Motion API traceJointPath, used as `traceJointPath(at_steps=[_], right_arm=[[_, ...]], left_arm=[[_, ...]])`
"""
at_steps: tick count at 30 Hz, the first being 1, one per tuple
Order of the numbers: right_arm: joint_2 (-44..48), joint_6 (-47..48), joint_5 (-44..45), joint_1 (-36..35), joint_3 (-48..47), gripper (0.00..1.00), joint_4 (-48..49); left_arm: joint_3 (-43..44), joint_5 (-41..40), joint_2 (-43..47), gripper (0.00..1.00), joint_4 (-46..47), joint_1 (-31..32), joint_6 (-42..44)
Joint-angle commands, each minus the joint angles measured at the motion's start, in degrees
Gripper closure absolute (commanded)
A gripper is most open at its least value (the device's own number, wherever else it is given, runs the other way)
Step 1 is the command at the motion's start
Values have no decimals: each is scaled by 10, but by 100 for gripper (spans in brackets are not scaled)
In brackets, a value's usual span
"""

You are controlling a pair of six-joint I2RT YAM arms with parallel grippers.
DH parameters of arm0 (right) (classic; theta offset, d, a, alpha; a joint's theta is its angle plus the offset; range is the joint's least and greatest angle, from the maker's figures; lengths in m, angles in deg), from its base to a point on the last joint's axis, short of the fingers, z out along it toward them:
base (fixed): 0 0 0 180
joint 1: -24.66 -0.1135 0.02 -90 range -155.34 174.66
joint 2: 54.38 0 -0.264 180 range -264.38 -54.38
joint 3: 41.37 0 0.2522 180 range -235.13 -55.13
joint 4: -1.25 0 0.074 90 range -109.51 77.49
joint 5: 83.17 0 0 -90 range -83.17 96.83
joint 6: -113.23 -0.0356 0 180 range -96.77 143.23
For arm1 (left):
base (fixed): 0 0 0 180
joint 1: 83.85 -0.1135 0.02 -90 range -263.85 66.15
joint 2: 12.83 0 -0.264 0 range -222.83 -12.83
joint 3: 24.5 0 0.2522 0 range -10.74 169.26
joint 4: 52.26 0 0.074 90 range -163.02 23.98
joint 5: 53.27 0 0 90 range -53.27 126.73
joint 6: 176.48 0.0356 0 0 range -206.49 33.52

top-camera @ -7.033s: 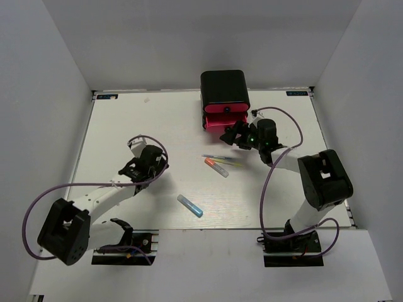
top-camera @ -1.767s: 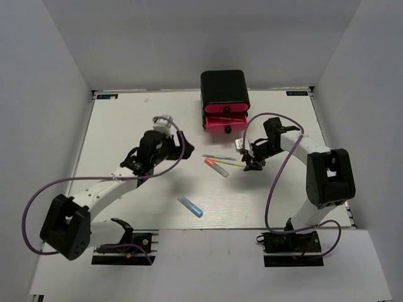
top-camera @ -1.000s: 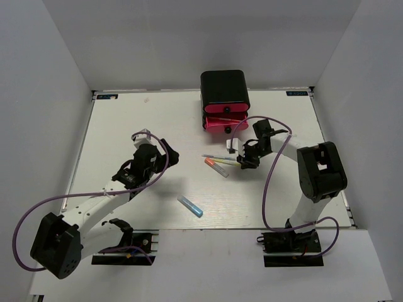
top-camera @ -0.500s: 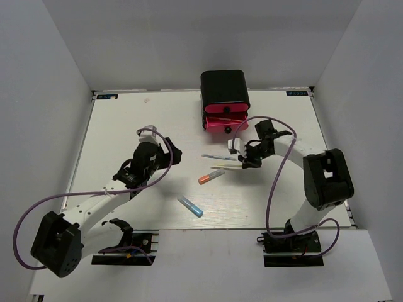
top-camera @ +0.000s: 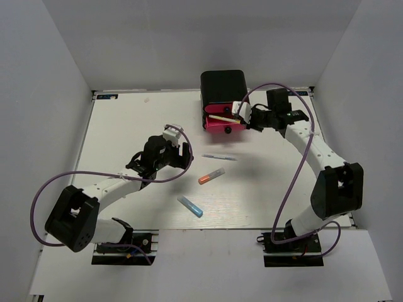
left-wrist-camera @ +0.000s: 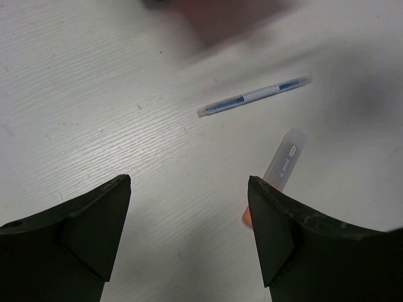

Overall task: Sort the stationery into containers
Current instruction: Place the pen in the drawer, then pick up the pen from the center of the board.

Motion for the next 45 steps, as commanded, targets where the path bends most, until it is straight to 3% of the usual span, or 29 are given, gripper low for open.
traceJointPath(at_steps=[1,9,22,25,26,29,33,37,38,41,42,44,45], right_arm=[[-25,48,33,12,-48,100,9],[-113,107,74,19,-124,98,9],[-168,160,67,14,-164,90,-29],[-173,161,66,14,-172,77,-36],[-177,160,64,13,-180,66,-42],[-182,149,47,15,-196,58,-50],[-169,125,30,17,-198,58,-56],[-133,109,-20,23,-177,68,-76],[-109,116,-82,31,-163,77,-90],[-83,231,-167,30,-115,84,-208],[-77,245,-173,25,-97,84,-259],[-71,261,-187,17,-33,81,-260],[-65,255,-188,14,0,72,-245]], left_arm=[[22,30,9,15,28,1,41],[-11,45,21,17,74,1,58],[-6,68,27,17,79,7,100],[7,93,14,17,84,7,124],[14,98,3,17,84,7,133],[42,119,-20,17,78,13,176],[60,132,-42,17,72,18,205],[66,138,-47,18,72,18,199],[60,138,-47,20,72,18,193],[45,138,-25,27,67,18,165],[39,132,-19,29,67,18,154],[33,91,-14,33,41,18,105],[33,74,-1,33,27,18,86]])
